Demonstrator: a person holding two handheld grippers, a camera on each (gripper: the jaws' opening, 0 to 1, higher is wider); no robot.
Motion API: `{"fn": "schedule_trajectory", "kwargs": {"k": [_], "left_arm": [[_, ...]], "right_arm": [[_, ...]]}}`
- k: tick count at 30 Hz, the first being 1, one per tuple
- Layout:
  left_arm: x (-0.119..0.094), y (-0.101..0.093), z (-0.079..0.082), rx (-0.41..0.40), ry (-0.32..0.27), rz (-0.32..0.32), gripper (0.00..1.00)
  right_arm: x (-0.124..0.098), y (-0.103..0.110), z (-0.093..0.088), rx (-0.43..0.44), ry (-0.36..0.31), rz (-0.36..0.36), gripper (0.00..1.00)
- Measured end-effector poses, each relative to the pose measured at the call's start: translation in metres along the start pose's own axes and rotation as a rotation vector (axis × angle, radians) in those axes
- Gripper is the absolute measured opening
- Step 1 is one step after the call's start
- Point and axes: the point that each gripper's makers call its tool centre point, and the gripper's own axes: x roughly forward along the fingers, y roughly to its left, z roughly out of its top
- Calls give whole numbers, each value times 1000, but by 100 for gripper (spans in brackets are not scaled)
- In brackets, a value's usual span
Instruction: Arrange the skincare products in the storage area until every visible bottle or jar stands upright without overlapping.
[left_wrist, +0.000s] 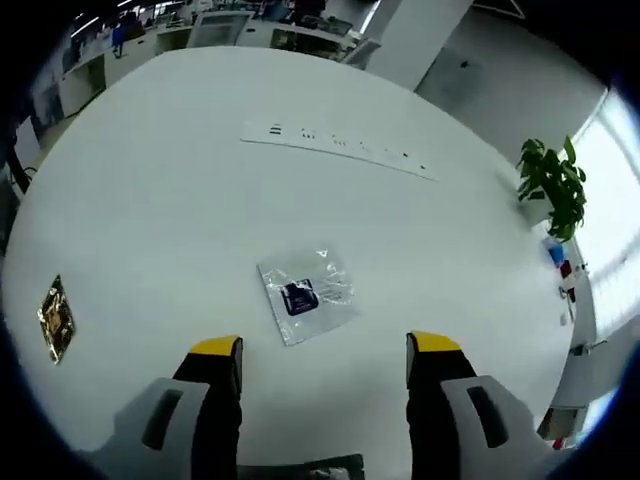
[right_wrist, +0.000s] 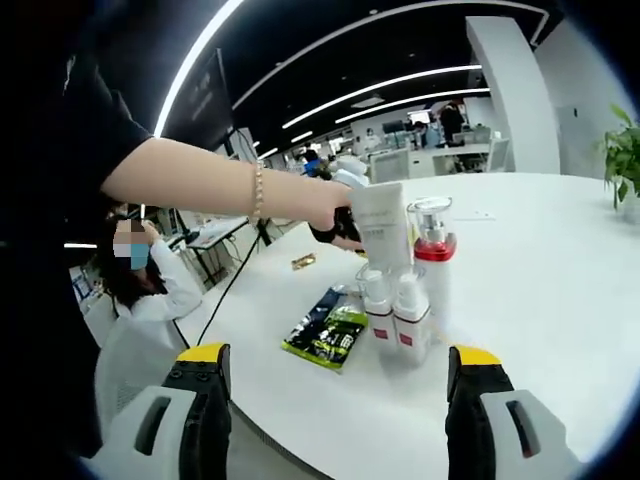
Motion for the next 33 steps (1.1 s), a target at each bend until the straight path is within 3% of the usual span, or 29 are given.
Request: {"fn": "schedule_trajectory", "kwargs": {"k": [6, 10, 11, 12, 16, 19, 21, 22, 24, 27, 31, 33], "left_arm": [[1, 2, 7, 9, -30, 70, 59], [0, 1, 12, 156, -44, 139, 53], [10, 9, 26, 170, -45, 143, 52], [13, 9, 30, 168, -45, 140, 53], [12, -2, 23, 168, -37, 146, 54], [12, 6, 22, 278, -8, 214, 54], [8, 2, 15, 262, -1, 208, 53], [6, 1, 14, 196, -8, 203, 53], [7, 4, 18, 241, -6, 212, 54], [7, 6, 16, 234, -5, 210, 51], [11, 10, 21, 263, -15, 182, 35], [10, 11, 21, 258, -18, 173, 35]], "right_arm": [[0, -2, -1, 10, 3, -8, 94], [0, -3, 0, 17, 1, -15, 94], [0, -4, 0, 18, 0, -17, 94], [0, -4, 0, 19, -2, -18, 94], [-1, -6, 1, 30, -7, -25, 94], [-1, -7, 1, 35, -9, -27, 94], [-1, -8, 1, 37, -12, -29, 94], [-1, -8, 1, 38, -12, -30, 94], [-1, -8, 2, 42, -14, -31, 94], [-1, -9, 2, 42, -14, -31, 94], [-1, -9, 3, 42, -17, -31, 93], [0, -9, 3, 43, -18, -31, 93]]}}
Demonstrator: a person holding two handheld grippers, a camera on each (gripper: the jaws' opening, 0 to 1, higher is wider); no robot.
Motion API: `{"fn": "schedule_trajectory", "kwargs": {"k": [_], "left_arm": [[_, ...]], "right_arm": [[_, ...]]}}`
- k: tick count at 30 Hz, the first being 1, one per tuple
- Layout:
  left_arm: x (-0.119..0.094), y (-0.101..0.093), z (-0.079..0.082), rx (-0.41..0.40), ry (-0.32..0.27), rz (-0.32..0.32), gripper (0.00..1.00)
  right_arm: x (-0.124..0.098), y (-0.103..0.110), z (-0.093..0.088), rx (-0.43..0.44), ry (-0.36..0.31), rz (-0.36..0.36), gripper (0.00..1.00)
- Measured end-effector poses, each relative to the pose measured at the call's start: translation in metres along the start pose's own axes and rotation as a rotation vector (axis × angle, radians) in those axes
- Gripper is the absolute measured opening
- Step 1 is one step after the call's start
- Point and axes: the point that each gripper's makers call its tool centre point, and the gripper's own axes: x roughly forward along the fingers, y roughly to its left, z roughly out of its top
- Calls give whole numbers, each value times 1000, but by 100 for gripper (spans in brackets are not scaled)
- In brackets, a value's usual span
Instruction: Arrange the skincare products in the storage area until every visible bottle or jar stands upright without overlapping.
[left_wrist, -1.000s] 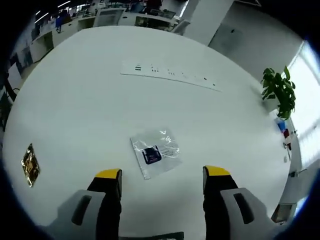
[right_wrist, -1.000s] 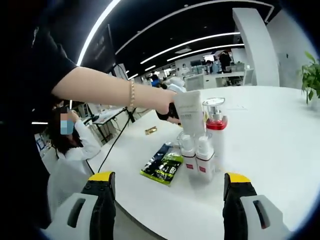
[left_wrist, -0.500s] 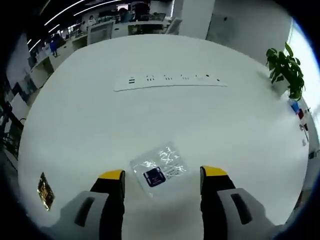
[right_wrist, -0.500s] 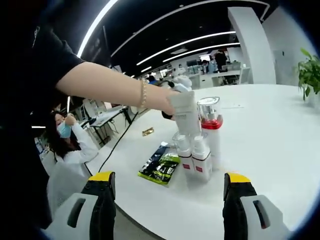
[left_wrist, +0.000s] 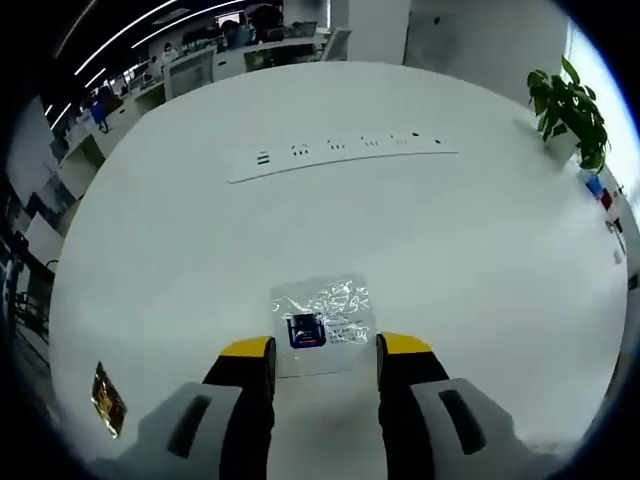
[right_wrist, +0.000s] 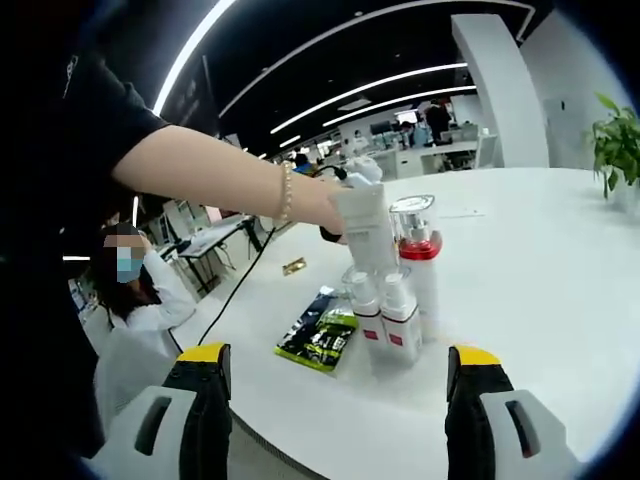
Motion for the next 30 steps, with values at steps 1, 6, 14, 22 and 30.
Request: {"fn": "schedule_trajectory", "kwargs": {"k": [1, 6, 14, 22, 30], "left_arm": [[-1, 1, -1, 0, 1, -4, 35], [-2, 5, -2, -5, -6, -6, 35], [-22, 12, 4, -6, -46, -21, 35], [-34, 25, -14, -37, -57, -17, 35], [-56, 55, -33, -83, -60, 8, 35]], "right_arm": [[0, 0, 0, 0, 0, 1, 93], [1, 0, 0, -3, 1, 2, 93], [1, 2, 1, -14, -2, 8, 93], [0, 5, 2, -31, -8, 18, 93], [2, 11, 0, -77, 4, 38, 94]]}}
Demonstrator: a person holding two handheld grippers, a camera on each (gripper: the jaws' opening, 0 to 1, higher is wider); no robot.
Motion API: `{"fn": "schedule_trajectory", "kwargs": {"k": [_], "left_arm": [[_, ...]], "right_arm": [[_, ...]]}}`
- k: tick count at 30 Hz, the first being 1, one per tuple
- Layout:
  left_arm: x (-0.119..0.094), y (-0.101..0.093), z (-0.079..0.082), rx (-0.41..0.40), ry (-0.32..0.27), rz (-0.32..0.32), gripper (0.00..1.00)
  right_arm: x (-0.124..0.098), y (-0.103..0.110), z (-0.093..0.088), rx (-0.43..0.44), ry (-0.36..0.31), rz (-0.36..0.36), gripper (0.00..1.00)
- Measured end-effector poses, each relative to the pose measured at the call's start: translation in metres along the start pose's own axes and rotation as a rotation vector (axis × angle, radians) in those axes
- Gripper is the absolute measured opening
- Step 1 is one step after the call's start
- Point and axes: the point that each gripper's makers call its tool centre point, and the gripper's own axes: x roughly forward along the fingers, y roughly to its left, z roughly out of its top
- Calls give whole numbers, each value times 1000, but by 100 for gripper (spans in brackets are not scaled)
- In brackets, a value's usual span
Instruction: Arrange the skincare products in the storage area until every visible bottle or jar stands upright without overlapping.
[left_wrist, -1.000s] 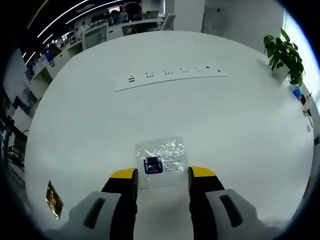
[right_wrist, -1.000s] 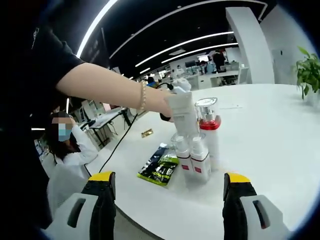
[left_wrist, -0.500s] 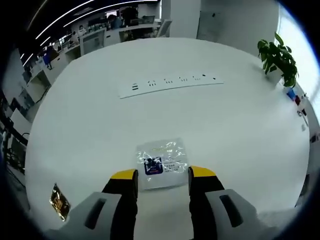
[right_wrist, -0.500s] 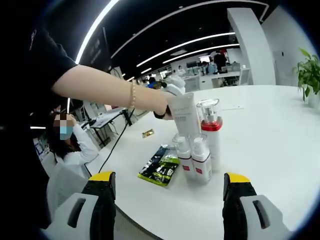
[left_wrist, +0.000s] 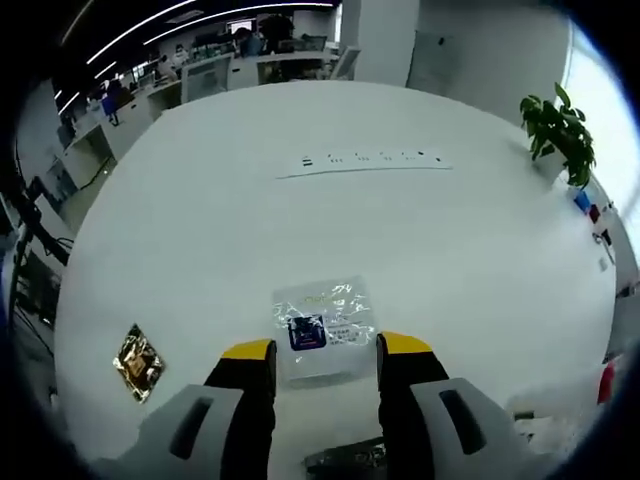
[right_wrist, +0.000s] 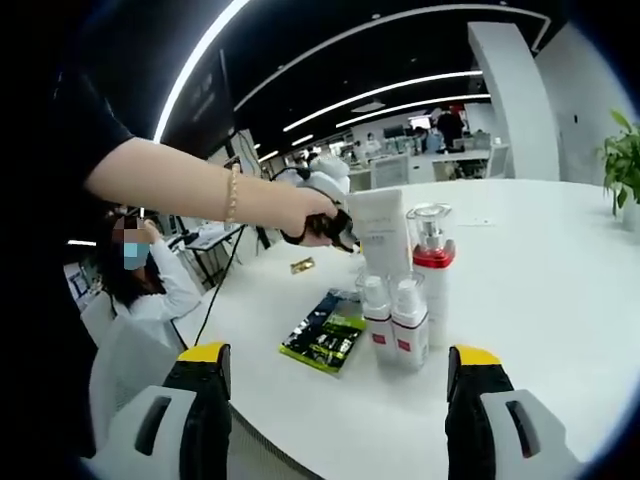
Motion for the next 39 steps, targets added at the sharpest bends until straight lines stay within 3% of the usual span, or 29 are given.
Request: {"fn": "schedule_trajectory", "kwargs": {"k": [7, 9, 20, 27, 39], "left_arm": [[-21, 24, -21, -11, -11, 20, 35], [-36, 31, -40, -19, -7, 30, 35], [-61, 57, -76, -79, -4, 50, 35], [-81, 64, -108, -78, 8, 55, 35], [-97, 68, -150, -83, 41, 44, 35]], "right_arm": [[1, 5, 0, -33, 4, 18, 95], [1, 6, -1, -41, 7, 22, 95], [1, 14, -2, -79, 13, 54, 98], [0, 17, -1, -94, 10, 71, 99], [0, 21, -2, -112, 13, 88, 99]]}}
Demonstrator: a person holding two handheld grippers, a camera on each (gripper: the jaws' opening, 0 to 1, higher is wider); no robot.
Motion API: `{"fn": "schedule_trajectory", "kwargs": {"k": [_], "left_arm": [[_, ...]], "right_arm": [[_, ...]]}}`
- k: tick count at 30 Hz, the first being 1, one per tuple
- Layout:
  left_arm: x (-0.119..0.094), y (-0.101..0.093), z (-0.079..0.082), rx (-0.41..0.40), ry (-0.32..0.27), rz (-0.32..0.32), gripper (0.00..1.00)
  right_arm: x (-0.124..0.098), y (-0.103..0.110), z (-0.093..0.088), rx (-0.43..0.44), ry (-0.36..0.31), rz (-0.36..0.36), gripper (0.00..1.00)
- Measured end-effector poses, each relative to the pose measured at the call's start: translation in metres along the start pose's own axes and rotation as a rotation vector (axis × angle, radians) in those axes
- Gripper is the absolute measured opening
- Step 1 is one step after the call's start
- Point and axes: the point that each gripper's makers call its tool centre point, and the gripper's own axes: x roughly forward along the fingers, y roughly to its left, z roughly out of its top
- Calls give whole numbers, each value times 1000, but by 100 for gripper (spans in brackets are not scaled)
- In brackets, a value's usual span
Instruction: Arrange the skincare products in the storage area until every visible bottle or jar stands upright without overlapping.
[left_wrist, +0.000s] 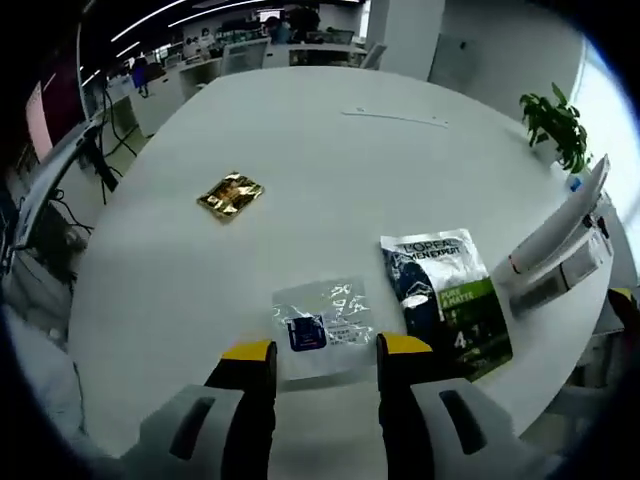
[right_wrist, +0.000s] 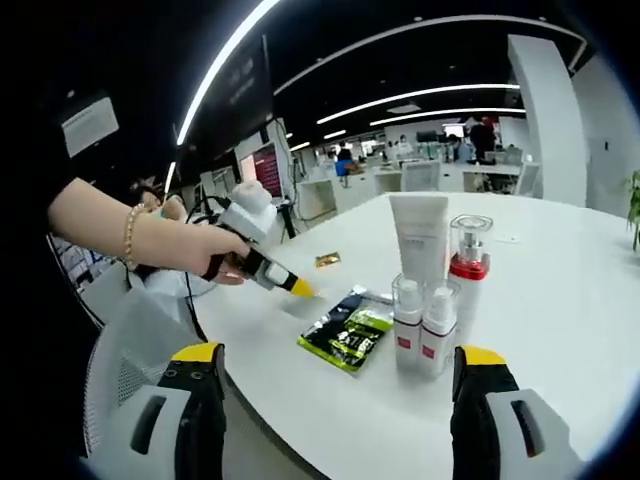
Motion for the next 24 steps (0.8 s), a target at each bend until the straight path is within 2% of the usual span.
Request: {"fn": "schedule_trajectory", "kwargs": {"k": [5, 12, 24], "left_arm": [[-5, -6, -19, -9, 13, -6, 35], [-4, -12, -33, 5, 20, -19, 35], [6, -14, -41, 39, 31, -12, 35]], "right_arm": [[-1, 0, 0, -2, -2, 1, 99], [-1, 2, 1, -7, -4, 5, 99], [-2, 3, 1, -14, -9, 0, 99]]}}
